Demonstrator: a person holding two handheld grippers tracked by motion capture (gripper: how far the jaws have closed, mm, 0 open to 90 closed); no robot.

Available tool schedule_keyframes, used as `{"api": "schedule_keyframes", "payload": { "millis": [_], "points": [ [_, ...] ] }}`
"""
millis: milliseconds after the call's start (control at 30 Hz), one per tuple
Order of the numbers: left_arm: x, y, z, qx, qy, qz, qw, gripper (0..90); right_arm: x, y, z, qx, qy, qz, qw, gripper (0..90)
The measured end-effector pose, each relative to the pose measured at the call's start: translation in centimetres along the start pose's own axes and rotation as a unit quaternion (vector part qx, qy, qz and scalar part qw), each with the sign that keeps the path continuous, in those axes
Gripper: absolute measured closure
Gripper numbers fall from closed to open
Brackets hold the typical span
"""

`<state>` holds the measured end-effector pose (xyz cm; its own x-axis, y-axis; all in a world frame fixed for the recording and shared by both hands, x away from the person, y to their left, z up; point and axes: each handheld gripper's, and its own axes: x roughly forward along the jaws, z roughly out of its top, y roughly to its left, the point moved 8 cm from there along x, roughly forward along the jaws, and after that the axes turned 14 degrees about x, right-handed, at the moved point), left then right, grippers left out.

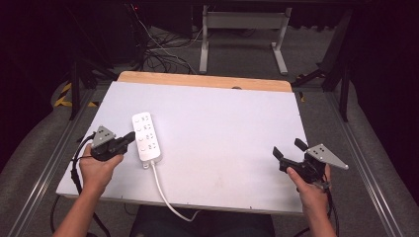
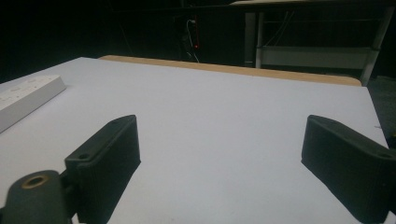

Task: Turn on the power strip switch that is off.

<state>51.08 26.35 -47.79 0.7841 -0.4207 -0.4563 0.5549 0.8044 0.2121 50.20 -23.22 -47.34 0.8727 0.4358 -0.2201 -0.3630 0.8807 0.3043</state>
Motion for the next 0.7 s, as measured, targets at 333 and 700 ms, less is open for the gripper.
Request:
{"api": "schedule_keyframes", "payload": {
  "millis": [333,700],
  "points": [
    [1.5,-1.4,-1.3,-0.006,0.107,-0.057,0.9925,90.0,-0.1,0.0,-0.1,0.0,0.002,0.0,1.0,12.0],
    [2.6,-1.5,-1.7,-0.01,0.138,-0.062,0.9885,90.0,0.0,0.1,-0.2,-0.002,0.006,0.0,1.0,12.2]
  ]
}}
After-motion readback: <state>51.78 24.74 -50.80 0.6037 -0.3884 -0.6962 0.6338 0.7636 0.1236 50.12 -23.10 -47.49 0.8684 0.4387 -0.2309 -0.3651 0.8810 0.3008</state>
